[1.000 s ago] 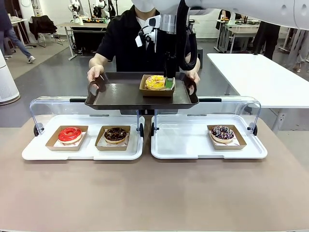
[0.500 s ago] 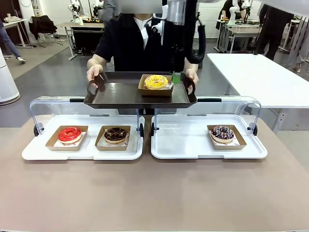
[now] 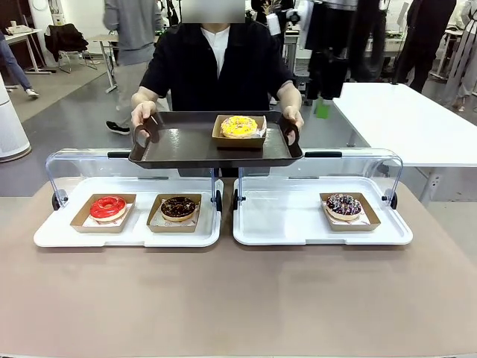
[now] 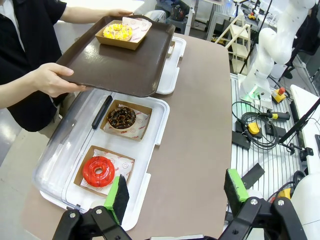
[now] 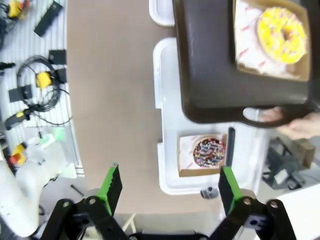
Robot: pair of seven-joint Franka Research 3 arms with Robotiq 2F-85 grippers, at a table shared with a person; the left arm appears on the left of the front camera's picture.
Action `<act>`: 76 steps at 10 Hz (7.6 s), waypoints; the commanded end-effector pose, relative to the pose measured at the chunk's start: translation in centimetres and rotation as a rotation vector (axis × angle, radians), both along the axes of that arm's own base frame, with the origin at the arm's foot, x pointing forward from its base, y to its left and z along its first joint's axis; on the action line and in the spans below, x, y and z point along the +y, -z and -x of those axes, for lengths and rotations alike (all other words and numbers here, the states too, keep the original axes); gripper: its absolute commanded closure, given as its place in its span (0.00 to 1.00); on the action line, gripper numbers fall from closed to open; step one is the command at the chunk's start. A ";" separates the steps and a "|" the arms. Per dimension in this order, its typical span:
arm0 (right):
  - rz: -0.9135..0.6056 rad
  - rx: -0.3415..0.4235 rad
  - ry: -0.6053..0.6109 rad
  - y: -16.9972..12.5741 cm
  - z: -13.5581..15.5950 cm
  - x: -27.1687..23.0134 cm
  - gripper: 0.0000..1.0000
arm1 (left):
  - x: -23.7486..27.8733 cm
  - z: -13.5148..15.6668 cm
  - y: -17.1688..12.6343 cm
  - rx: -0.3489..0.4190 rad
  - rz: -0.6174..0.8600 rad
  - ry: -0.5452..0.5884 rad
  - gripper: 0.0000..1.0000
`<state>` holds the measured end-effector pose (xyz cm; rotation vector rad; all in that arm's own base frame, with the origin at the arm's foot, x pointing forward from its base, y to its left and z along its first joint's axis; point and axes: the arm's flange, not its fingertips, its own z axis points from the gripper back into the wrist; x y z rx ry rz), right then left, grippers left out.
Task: Provide the desired donut to the person.
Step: Place the picked Paper togo box onto the Handle tray extended by the person, then pick up and lift the Paper togo box containing the Donut pointed at by the person.
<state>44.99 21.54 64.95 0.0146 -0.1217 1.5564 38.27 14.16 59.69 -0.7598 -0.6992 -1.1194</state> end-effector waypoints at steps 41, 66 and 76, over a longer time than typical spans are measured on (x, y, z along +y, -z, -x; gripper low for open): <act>-0.971 0.031 0.128 9.0 -4.5 -38.7 0.00 | 0.1 0.1 -0.2 -0.007 0.008 0.003 0.00; -1.000 0.088 0.126 8.4 -4.0 -38.8 0.00 | 0.1 0.1 -0.2 -0.007 0.008 0.003 0.00; -1.104 0.138 0.113 8.3 -3.8 -39.1 0.00 | 0.1 0.1 -0.2 -0.007 0.008 0.003 0.00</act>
